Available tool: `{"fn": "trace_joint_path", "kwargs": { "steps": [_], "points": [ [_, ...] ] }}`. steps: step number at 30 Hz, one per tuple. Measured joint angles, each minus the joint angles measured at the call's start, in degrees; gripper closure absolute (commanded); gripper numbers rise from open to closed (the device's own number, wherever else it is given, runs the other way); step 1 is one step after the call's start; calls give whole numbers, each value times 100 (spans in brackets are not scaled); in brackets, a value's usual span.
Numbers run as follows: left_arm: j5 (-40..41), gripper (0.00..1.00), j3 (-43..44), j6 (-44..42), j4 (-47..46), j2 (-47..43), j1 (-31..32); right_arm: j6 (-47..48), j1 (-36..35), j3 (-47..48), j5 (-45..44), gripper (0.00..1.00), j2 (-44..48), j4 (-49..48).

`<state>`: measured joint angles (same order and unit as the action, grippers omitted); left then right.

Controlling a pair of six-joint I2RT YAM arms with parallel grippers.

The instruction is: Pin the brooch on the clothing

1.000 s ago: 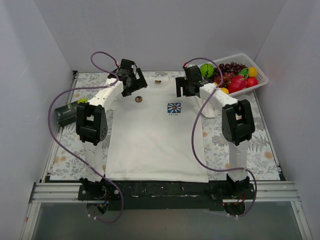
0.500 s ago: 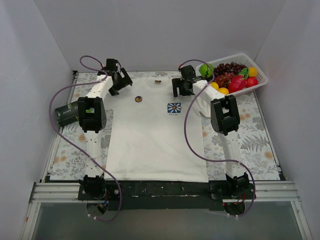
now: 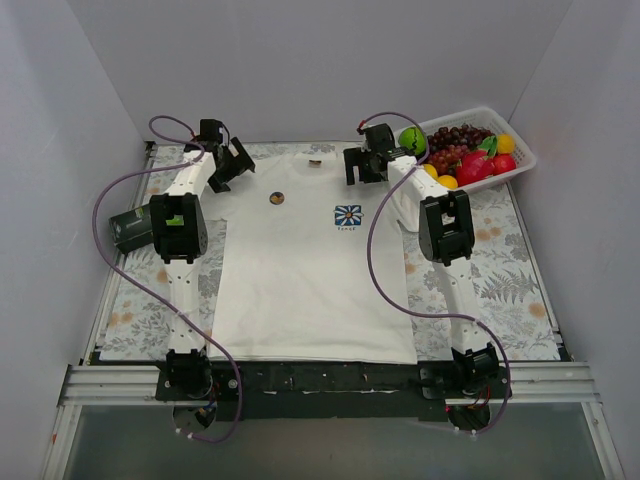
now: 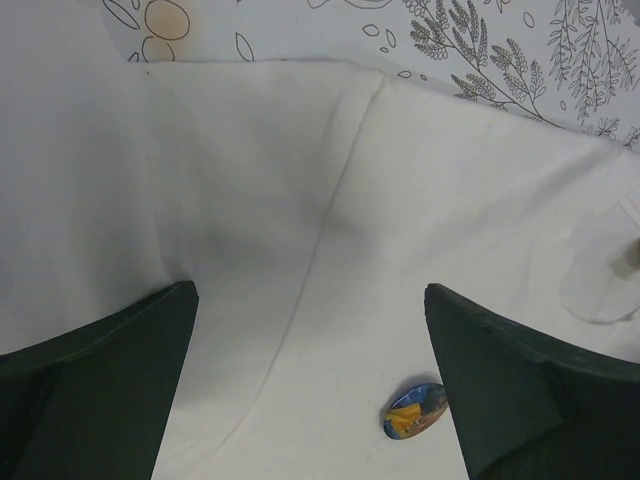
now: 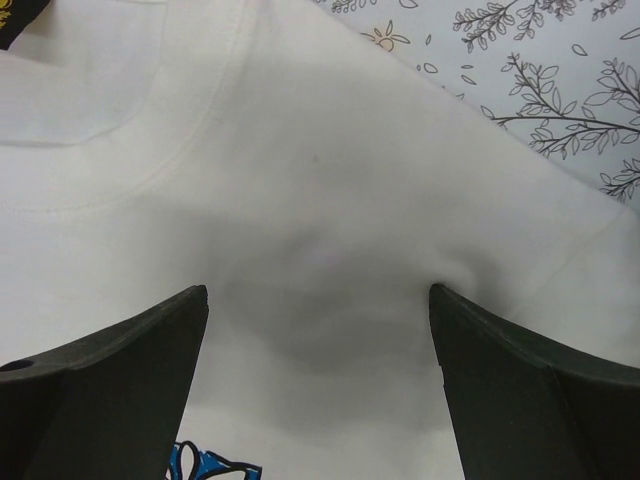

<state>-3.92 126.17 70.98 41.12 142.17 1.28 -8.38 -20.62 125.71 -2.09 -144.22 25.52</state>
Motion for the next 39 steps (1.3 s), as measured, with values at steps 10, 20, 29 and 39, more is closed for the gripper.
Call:
{"fn": "trace_joint_path", "kwargs": {
  "steps": [10,20,29,39],
  "points": [
    [-688,2,-511,-52,-131,-468,-4,61,0,-946,514,2,1154,-37],
    [-1698,2,-2358,-55,-804,-3169,-4,-68,-26,-3018,914,2,4395,-833],
    [-2221,2,-4033,-144,-1394,-5163,-4,-459,-48,-5517,1147,2,6664,-1370],
    [-2450,2,-5993,-103,-2133,-7608,-4,-588,-48,-6526,929,2,8413,-1368]
  ]
}}
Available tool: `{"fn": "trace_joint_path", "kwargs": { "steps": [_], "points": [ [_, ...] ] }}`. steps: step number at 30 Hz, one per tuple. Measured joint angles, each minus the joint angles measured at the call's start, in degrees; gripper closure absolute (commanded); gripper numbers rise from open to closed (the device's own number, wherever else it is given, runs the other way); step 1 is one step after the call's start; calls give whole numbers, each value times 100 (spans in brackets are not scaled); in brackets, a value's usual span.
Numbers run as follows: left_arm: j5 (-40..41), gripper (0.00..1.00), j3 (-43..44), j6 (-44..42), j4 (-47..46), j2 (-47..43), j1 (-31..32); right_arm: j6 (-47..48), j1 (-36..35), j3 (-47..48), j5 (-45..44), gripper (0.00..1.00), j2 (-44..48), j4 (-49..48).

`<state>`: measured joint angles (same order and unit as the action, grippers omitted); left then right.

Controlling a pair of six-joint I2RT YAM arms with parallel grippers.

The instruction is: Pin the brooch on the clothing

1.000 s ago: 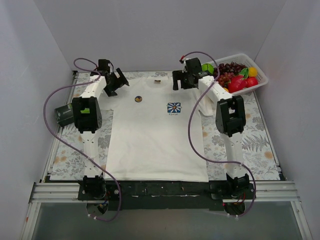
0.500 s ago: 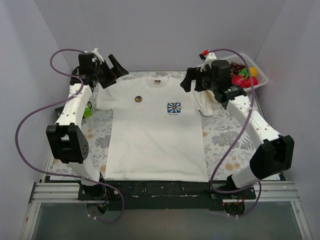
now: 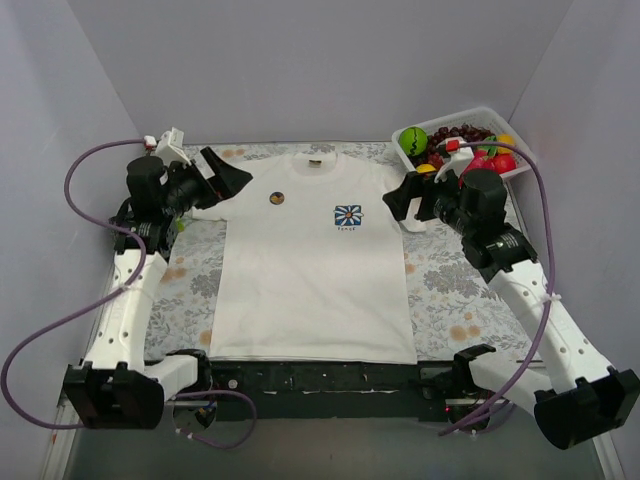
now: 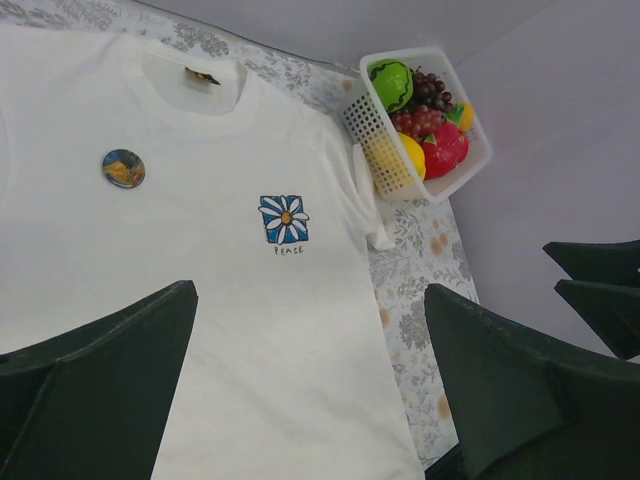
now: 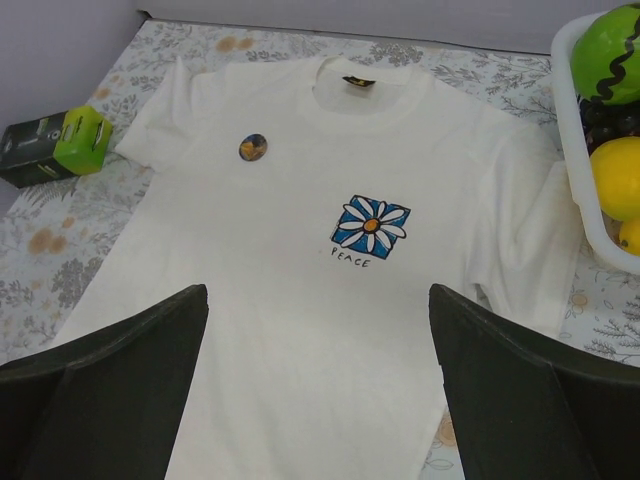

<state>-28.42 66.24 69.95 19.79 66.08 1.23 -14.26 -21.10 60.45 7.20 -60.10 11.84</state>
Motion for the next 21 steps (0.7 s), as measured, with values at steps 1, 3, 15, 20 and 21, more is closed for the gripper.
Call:
{"fn": "trace_joint_path", "kwargs": {
  "steps": [1,3,15,20,21],
  "points": [
    [-9,2,-105,2,-70,-212,0,-9,0,-52,-9,2,125,2],
    [-26,2,-315,15,-170,-605,0,-33,0,-212,-46,2,400,15],
    [4,2,-1252,144,-345,-1335,0,111,0,-809,-317,2,1034,-22],
    [105,2,-1346,140,-468,-1530,0,190,0,-1016,-341,2,1104,-227],
    [122,2,-1377,136,-542,-1580,0,229,0,-1056,-339,2,1102,-297]
  ]
}}
